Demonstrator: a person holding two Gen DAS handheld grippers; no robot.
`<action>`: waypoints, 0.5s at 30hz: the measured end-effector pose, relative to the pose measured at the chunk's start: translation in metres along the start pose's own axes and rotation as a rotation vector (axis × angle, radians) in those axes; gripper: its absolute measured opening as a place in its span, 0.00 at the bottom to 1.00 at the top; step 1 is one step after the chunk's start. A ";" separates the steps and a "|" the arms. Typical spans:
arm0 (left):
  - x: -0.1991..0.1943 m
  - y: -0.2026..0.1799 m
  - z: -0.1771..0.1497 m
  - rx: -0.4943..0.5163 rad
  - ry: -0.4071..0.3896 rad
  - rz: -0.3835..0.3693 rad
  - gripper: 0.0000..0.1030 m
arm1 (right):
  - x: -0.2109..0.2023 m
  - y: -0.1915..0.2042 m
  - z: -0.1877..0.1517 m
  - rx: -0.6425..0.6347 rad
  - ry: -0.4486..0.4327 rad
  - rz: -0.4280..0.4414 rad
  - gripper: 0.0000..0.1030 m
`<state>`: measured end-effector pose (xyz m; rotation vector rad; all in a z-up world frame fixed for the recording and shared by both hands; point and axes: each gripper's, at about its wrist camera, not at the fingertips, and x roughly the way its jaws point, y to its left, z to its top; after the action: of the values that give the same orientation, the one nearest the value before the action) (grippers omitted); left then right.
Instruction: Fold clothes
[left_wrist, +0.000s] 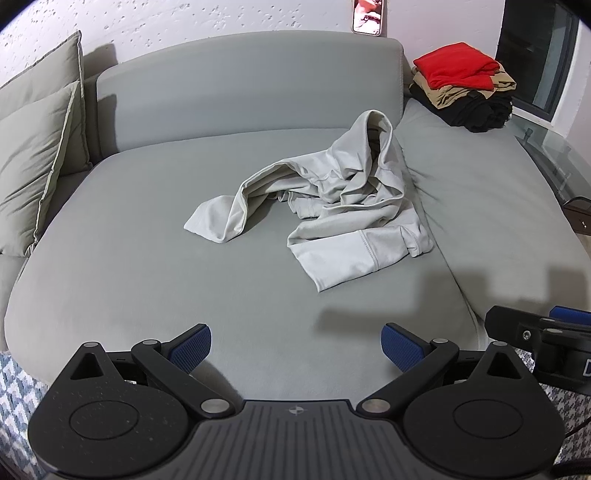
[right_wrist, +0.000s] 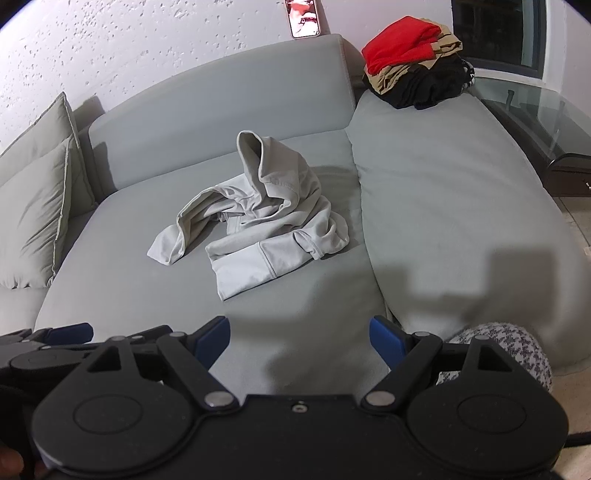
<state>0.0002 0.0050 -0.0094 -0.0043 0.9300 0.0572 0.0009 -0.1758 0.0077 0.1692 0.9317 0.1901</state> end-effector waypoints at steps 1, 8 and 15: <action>0.000 0.000 0.000 -0.001 0.000 0.000 0.98 | 0.000 0.000 0.000 0.000 0.000 0.000 0.80; 0.000 0.001 0.000 -0.005 0.001 0.002 0.98 | 0.000 0.000 0.000 0.000 0.002 0.000 0.80; 0.001 0.001 0.001 -0.007 0.004 0.002 0.98 | 0.001 0.000 -0.001 -0.002 0.004 0.002 0.80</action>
<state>0.0012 0.0058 -0.0099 -0.0098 0.9336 0.0618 0.0010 -0.1753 0.0064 0.1675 0.9348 0.1930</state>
